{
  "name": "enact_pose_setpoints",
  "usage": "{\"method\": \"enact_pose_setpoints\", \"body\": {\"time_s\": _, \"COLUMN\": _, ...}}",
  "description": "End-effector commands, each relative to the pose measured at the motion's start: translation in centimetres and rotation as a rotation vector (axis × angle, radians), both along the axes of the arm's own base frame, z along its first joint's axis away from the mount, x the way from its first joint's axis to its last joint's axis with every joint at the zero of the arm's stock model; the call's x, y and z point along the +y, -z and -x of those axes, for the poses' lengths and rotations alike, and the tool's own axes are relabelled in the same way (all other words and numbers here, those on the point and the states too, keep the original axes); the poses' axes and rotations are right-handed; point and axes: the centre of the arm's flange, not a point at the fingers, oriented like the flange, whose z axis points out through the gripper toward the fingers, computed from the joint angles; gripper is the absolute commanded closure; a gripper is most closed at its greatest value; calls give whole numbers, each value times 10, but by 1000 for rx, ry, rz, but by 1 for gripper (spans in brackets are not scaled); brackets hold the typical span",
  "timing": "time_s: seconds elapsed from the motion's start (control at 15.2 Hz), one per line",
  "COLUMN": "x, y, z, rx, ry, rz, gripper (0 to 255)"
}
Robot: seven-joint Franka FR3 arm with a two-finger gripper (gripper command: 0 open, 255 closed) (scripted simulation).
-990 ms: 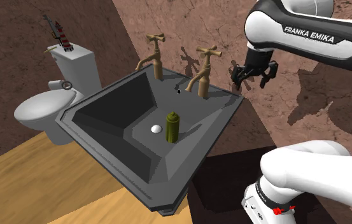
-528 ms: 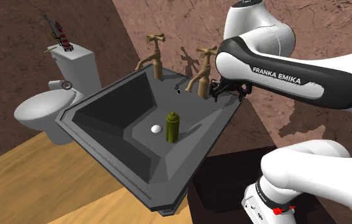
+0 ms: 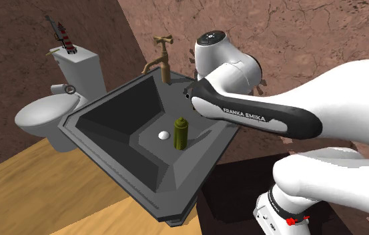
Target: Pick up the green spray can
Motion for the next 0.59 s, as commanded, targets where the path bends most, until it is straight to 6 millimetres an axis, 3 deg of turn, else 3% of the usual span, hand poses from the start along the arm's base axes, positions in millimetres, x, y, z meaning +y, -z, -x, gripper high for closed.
{"method": "enact_pose_setpoints", "body": {"time_s": 0.0, "x": 26, "y": 16, "z": -3, "rx": -33, "ry": 35, "rz": 8, "gripper": 0}}
{"method": "enact_pose_setpoints", "body": {"time_s": 0.53, "x": 120, "y": 77, "z": -28, "rx": -158, "ry": 164, "rz": 51, "gripper": 0}}
